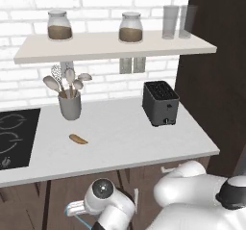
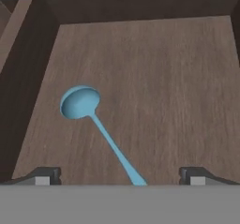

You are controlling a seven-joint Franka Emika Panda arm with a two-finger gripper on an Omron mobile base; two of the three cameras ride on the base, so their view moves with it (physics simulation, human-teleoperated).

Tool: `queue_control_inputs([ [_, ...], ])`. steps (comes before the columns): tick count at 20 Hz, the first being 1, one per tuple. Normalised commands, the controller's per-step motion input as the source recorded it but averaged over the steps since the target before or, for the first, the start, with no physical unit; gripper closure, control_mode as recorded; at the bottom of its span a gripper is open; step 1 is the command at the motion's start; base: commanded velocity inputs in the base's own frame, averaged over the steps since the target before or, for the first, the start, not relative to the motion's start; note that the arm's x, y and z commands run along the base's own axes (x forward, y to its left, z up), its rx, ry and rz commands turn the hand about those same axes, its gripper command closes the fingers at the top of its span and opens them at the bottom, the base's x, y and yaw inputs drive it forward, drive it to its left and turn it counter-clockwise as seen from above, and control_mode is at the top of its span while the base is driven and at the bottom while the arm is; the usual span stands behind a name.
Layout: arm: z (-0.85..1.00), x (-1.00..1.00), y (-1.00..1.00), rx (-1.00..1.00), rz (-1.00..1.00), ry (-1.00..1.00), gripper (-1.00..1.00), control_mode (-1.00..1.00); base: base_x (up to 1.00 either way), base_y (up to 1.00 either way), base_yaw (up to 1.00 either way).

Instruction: Pick the ladle from the drawer and place it on the counter.

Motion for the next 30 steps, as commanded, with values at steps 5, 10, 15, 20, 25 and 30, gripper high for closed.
queue_control_inputs([
  [5, 0.00, 0.30, 0.15, 0.00, 0.02, 0.01, -1.00, -1.00, 0.00, 0.00, 0.00],
  [10, -0.11, 0.01, 0.13, -0.01, 0.07, 0.09, -1.00, -1.00, 0.00, 0.00, 0.00],
  [15, -0.10, 0.16, 0.16, -0.01, 0.05, 0.00, -1.00, -1.00, 0.00, 0.00, 0.00],
  [20, -0.08, 0.24, 0.11, 0.00, 0.03, 0.00, -1.00, -1.00, 0.00, 0.00, 0.00],
  [25, -0.14, 0.05, 0.27, 0.00, 0.00, 0.00, -1.00, -1.00, 0.00, 0.00, 0.00],
  [30, -0.22, 0.02, 0.36, 0.00, 0.00, 0.00, -1.00, -1.00, 0.00, 0.00, 0.00],
])
